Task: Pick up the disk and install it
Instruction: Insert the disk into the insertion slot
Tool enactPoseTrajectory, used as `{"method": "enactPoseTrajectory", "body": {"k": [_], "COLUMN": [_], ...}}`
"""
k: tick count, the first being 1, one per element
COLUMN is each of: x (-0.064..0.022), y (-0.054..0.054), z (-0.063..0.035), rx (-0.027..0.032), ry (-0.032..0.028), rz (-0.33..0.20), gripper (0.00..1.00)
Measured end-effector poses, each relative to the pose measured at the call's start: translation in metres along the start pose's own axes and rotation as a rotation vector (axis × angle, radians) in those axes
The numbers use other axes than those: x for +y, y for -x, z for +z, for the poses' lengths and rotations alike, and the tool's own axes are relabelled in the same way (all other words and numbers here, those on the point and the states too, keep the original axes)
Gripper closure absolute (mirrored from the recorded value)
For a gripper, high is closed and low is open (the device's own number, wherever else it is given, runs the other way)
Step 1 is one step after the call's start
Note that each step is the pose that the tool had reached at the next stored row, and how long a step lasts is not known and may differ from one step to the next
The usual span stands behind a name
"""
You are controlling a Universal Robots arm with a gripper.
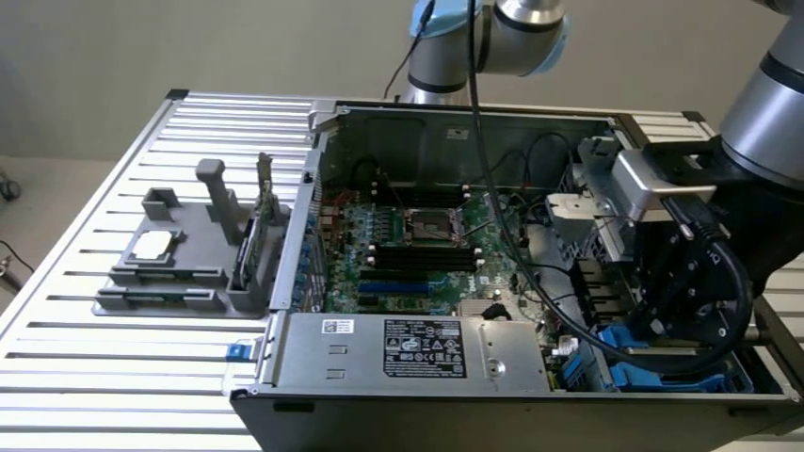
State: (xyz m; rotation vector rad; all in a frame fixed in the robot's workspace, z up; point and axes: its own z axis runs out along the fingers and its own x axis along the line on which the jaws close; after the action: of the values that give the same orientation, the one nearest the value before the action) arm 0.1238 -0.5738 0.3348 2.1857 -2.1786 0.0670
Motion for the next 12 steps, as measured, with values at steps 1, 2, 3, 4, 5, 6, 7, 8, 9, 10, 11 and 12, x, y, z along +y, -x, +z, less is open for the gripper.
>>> {"method": "enactPoseTrajectory", "body": {"k": [1, 2, 3, 4, 5, 6, 7, 8, 9, 10, 11, 12], "x": [-0.0002, -0.0002, -0.0003, -0.0003, -0.0003, -0.0003, -0.0003, -0.0003, -0.0004, -0.0004, -0.0004, -0.0004], "y": [0.0, 0.0, 0.0, 0.0001, 0.0001, 0.0001, 0.0002, 0.0002, 0.0002, 0.0002, 0.0003, 0.0004], "z": [0.0, 0.0, 0.0003, 0.0009, 0.0015, 0.0021, 0.0023, 0.0026, 0.0032, 0.004, 0.0047, 0.005], "rx": [0.0001, 0.0004, 0.0004, 0.0003, 0.0008, 0.0019, 0.0028, 0.0036, 0.0048, 0.0059, 0.0072, 0.0083], "ry": [0.0002, 0.0003, 0.0003, 0.0004, 0.0003, 0.0004, 0.0004, 0.0004, 0.0004, 0.0005, 0.0003, 0.0003], "rz": [0.0, 0.0, 0.0, 0.0, 0.0, 0.0, 0.0, 0.0, 0.0, 0.0, 0.0, 0.0], "gripper": [0.82, 0.82, 0.82, 0.82, 0.82, 0.82, 0.82, 0.82, 0.82, 0.82, 0.82, 0.82]}}
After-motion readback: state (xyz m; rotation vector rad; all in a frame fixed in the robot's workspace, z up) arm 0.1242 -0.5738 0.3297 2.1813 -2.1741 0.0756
